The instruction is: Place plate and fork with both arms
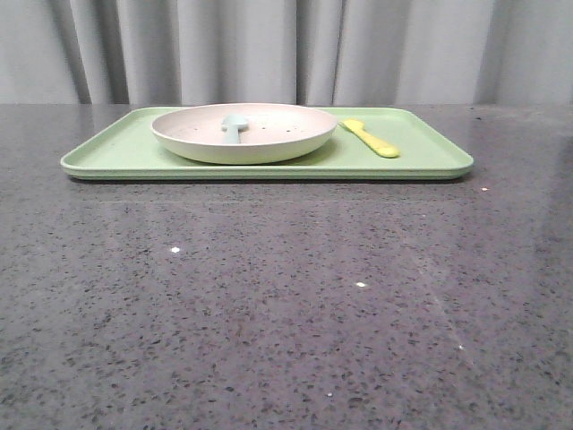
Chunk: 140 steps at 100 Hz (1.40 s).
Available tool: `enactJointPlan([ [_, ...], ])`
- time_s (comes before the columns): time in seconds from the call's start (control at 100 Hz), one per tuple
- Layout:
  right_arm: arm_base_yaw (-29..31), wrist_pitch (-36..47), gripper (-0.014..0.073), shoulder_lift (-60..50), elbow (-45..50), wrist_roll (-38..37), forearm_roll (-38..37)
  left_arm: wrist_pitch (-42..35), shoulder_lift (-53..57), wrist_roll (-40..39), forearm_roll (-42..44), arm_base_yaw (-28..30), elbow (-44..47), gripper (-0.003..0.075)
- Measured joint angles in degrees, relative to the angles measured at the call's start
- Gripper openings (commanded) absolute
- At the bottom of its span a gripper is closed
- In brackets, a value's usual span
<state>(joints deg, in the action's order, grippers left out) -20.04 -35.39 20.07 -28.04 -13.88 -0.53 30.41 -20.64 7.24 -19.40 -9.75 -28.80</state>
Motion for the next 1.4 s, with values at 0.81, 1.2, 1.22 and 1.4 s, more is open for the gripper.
enactJointPlan([
  [0.81, 0.0, 0.0, -0.0067, 0.0, 0.0, 0.0, 0.0, -16.97, 6.93, 0.0, 2.87, 0.98, 10.65, -0.002],
  [1.2, 0.0, 0.0, -0.0067, 0.0, 0.0, 0.0, 0.0, -24.29, 17.38, 0.0, 8.79, 11.37, 23.64, -0.002],
  [1.22, 0.0, 0.0, -0.0067, 0.0, 0.0, 0.0, 0.0, -24.42, 17.78, 0.0, 8.93, 11.73, 24.23, -0.002],
  [1.4, 0.0, 0.0, -0.0067, 0.0, 0.0, 0.0, 0.0, -25.34, 20.78, 0.0, 9.87, 12.76, 28.8, -0.002],
])
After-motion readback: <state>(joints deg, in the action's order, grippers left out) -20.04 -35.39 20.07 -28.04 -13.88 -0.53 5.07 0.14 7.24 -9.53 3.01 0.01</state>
